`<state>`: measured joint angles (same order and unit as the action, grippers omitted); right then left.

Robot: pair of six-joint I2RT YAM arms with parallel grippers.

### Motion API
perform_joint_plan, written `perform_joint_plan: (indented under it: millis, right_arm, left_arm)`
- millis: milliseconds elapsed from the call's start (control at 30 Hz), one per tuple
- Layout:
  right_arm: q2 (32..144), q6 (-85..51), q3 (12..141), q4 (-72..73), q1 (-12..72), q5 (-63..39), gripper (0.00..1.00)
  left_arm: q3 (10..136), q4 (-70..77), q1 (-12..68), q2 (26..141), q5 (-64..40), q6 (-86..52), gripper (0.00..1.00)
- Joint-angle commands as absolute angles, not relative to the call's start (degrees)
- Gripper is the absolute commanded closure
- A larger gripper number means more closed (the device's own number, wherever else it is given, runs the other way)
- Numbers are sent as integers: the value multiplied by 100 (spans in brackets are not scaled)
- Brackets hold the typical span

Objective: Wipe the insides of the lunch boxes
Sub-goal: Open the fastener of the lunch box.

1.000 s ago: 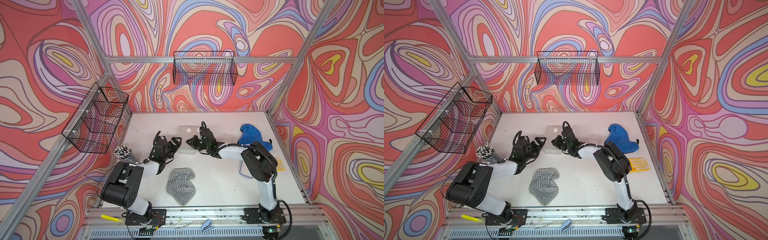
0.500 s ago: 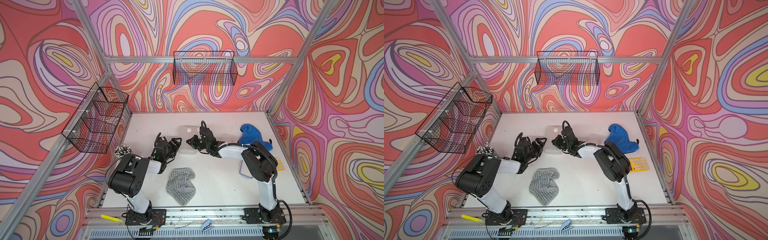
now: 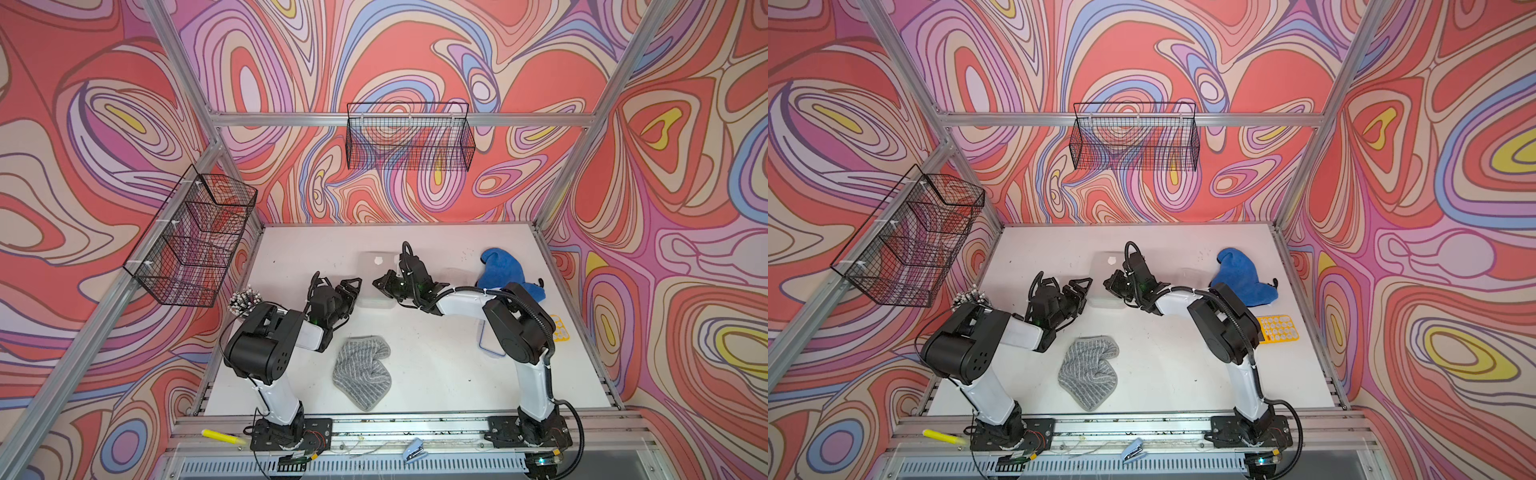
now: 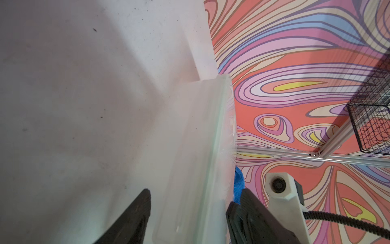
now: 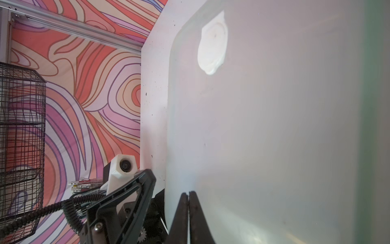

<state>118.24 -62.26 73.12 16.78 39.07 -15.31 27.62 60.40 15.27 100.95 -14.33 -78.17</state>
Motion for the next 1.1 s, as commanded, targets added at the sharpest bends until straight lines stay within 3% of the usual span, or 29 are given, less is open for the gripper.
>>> perform_joint_plan:
  millis: [0, 1067]
  right_arm:
    - [12010, -6288, 7120, 1015, 3919, -1425, 100]
    - [12094, -6283, 7086, 870, 3990, -1336, 100]
  left_arm:
    - [2706, 6749, 1523, 10238, -1564, -8050, 32]
    - [2663, 7795, 1509, 10748, -1530, -8437, 52]
